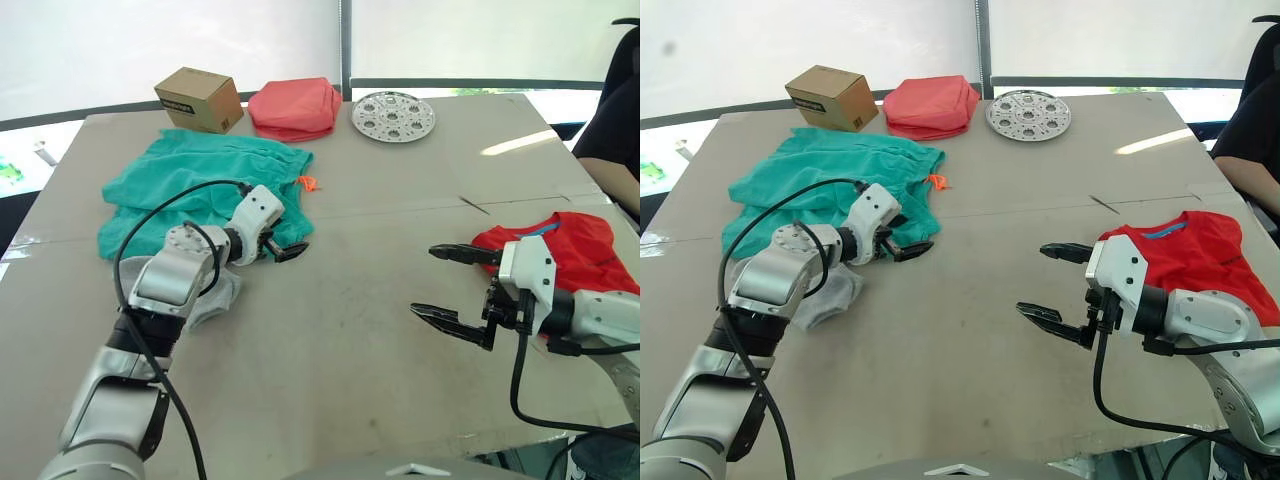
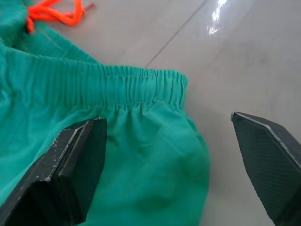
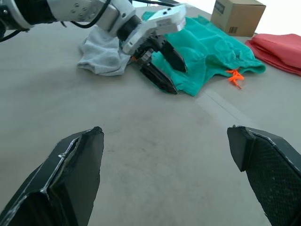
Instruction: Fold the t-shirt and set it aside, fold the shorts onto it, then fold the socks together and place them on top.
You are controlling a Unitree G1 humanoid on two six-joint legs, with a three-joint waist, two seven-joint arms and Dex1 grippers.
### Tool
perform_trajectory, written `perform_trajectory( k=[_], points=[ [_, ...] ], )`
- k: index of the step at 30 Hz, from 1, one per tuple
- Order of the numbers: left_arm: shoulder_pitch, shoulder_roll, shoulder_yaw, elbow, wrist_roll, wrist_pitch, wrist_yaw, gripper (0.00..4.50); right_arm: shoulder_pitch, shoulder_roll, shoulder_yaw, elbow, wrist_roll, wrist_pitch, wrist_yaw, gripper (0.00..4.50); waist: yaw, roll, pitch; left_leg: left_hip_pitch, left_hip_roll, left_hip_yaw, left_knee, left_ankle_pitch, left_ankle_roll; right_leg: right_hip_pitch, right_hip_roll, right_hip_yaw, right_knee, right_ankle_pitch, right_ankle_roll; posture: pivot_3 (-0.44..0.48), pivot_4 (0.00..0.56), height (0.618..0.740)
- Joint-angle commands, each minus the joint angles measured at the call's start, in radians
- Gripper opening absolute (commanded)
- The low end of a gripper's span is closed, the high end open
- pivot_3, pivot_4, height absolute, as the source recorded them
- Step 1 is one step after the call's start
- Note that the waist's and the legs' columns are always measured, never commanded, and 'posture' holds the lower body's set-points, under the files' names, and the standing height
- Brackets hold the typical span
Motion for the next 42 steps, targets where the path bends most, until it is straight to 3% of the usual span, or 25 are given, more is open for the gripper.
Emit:
perform_trajectory(
  k=[1,4,7,11,16,19,23,24,27,32,36,42],
  points=[
    [-0.036,-0.014,-0.050,0.108,0.084,-0.051,-0.006,4.50,0.030,0.000,-0.010,-0.007,-0.030,-0.071,0.006,4.44,0.000,0.000,0.000,0.000,0.000,0.000,0.000,0.000,0.000,0.000,0.000,0.000,0.000,0.000,0.000,0.000,0.150,0.740],
    [-0.053,-0.044,-0.070,0.219,0.122,-0.179,-0.026,3.16,0.058,0.021,-0.001,0.003,-0.055,-0.096,-0.023,4.50,0.002,0.000,-0.001,0.002,0.000,0.001,-0.001,0.000,0.000,0.001,-0.001,0.001,0.001,0.000,0.000,0.000,0.150,0.740],
    [-0.077,-0.093,-0.034,0.270,0.079,-0.252,-0.077,1.64,0.078,0.030,0.021,0.007,-0.089,-0.112,-0.041,4.50,0.009,0.001,0.000,0.003,0.000,0.000,0.002,-0.003,-0.001,0.003,-0.004,0.000,0.002,-0.001,0.005,0.000,0.150,0.740],
    [-0.102,-0.174,0.011,0.254,-0.027,-0.370,-0.244,0.05,0.044,0.033,0.042,0.036,-0.138,-0.065,-0.115,4.50,0.011,0.001,0.000,0.002,0.000,0.000,0.004,-0.003,-0.002,0.003,-0.004,0.000,0.003,0.001,0.007,0.000,0.150,0.740],
    [-0.100,-0.288,-0.068,0.148,-0.042,-0.379,-0.371,0.05,0.003,-0.003,0.045,0.081,-0.220,-0.068,-0.147,4.50,0.013,0.001,0.000,-0.004,0.000,0.000,0.007,0.002,-0.002,-0.001,-0.001,0.000,0.002,0.004,0.002,0.000,0.150,0.740],
    [-0.081,-0.397,-0.133,0.090,-0.017,-0.306,-0.312,0.05,-0.023,-0.059,0.067,0.135,-0.288,-0.077,-0.131,4.50,0.015,0.001,0.000,-0.006,-0.001,0.000,0.006,0.002,-0.001,-0.002,0.000,0.001,0.001,0.004,0.002,0.000,0.150,0.740],
    [-0.021,-0.393,-0.079,-0.054,-0.087,-0.165,-0.291,1.43,-0.067,-0.093,0.139,0.187,-0.332,-0.081,-0.089,4.50,-0.005,0.000,0.000,-0.007,0.000,0.001,0.006,0.001,0.000,-0.002,-0.001,0.001,0.000,0.004,0.002,0.000,0.150,0.740],
    [-0.001,-0.373,-0.044,-0.101,-0.120,-0.137,-0.292,2.02,-0.087,-0.094,0.159,0.197,-0.336,-0.077,-0.078,4.50,-0.008,0.001,0.000,-0.006,0.001,0.001,0.006,0.001,0.000,-0.002,-0.001,0.002,0.001,0.004,0.002,0.000,0.150,0.740],
    [0.063,-0.283,0.058,-0.231,-0.198,-0.053,-0.296,3.05,-0.139,-0.086,0.215,0.218,-0.344,-0.063,-0.052,4.50,-0.019,0.002,0.000,-0.004,0.003,0.002,0.005,0.001,0.000,-0.003,0.000,0.003,0.002,0.004,0.002,0.000,0.150,0.740],
    [0.237,-0.173,0.231,-0.385,-0.286,0.010,-0.233,3.05,-0.190,-0.067,0.296,0.267,-0.374,-0.075,-0.018,4.50,-0.021,0.002,0.001,0.001,0.004,0.001,0.004,0.000,0.001,0.000,0.001,0.002,0.002,0.003,0.003,0.000,0.150,0.740],
    [0.383,-0.183,0.381,-0.483,-0.376,0.061,-0.132,3.05,-0.206,-0.040,0.315,0.300,-0.377,-0.067,-0.009,4.50,-0.009,0.001,0.001,0.000,0.002,0.002,0.005,0.002,-0.002,0.000,0.001,0.003,0.001,0.005,0.001,0.000,0.150,0.740],
    [0.628,-0.182,0.509,-0.593,-0.472,0.094,-0.065,3.05,-0.221,-0.012,0.315,0.336,-0.369,-0.076,0.010,4.50,0.000,0.001,0.001,0.000,0.002,0.002,0.004,0.002,-0.003,-0.001,-0.001,0.004,0.001,0.005,0.001,0.000,0.150,0.740]
  ],
)
